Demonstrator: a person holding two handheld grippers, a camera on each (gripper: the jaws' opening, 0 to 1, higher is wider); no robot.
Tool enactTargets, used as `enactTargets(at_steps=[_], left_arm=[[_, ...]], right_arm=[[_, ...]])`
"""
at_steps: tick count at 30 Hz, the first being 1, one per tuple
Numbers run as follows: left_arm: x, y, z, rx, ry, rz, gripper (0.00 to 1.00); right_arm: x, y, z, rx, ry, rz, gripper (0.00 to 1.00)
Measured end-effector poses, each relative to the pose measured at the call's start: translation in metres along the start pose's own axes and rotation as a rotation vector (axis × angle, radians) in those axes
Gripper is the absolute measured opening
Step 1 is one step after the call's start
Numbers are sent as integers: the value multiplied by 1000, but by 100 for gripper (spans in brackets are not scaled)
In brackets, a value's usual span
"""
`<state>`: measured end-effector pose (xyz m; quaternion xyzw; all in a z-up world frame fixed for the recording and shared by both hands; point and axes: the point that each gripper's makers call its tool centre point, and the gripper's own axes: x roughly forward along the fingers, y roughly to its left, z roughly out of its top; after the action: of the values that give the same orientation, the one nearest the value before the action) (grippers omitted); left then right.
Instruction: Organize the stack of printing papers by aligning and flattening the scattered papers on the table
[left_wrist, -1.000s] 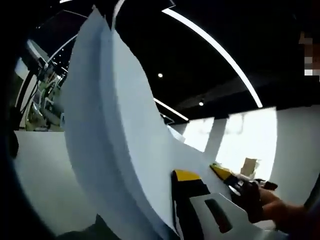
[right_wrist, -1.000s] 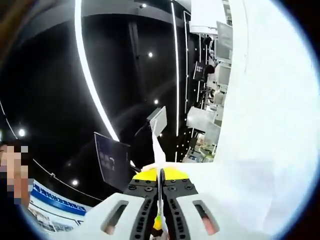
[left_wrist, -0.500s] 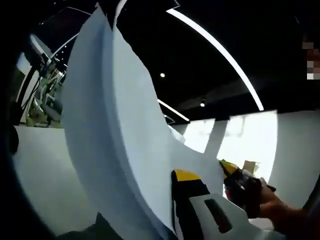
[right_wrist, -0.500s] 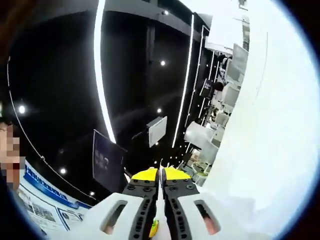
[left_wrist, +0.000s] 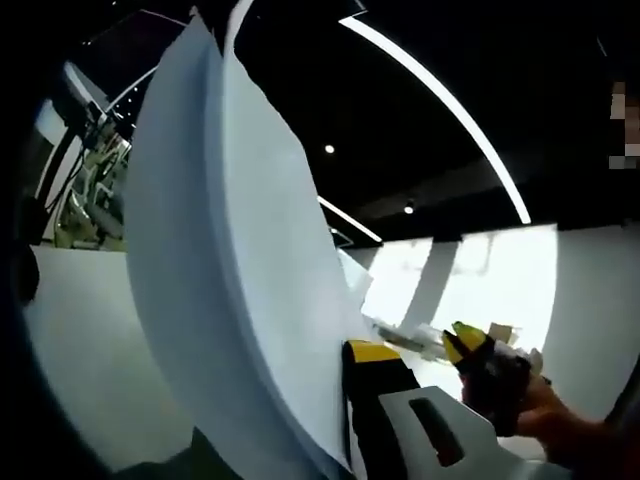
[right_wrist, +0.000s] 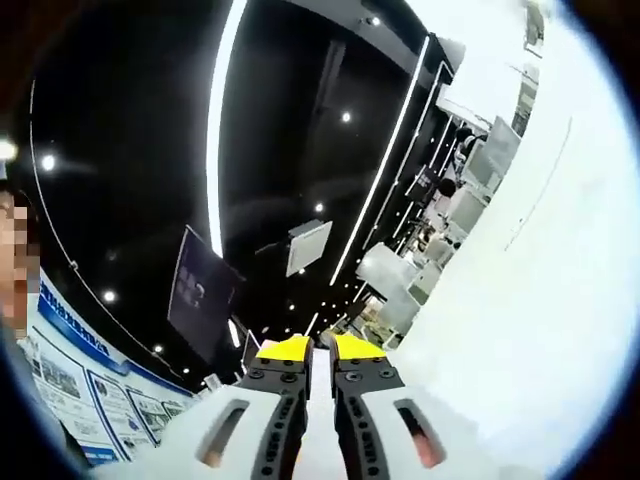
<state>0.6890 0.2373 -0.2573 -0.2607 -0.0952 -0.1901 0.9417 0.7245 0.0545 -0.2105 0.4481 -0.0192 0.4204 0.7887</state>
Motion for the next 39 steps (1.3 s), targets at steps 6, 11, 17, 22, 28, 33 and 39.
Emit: enactTargets(at_steps=[6, 11, 17, 22, 28, 33, 39], left_arm=[[0, 2, 1, -7, -3, 7, 7], [-1, 4, 1, -12, -3, 13, 7], [-1, 5, 1, -13, -2, 18, 7], [0, 5, 0, -14, 0, 21, 7], [0, 5, 0, -16, 0, 23, 7], [0, 5, 0, -15, 1, 25, 7], [0, 5, 0, -17, 2, 27, 7]], right_arm=[[-9, 2, 2, -61, 30, -9, 7], [-15, -4, 5, -131, 70, -36, 12], [-21, -15, 1, -235, 146, -70, 15], [-24, -20, -4, -289, 197, -89, 15], [-28, -30, -4, -353, 253, -114, 20], [-36, -36, -12, -492, 336, -158, 26], [-38, -34, -15, -496, 350, -165, 29]])
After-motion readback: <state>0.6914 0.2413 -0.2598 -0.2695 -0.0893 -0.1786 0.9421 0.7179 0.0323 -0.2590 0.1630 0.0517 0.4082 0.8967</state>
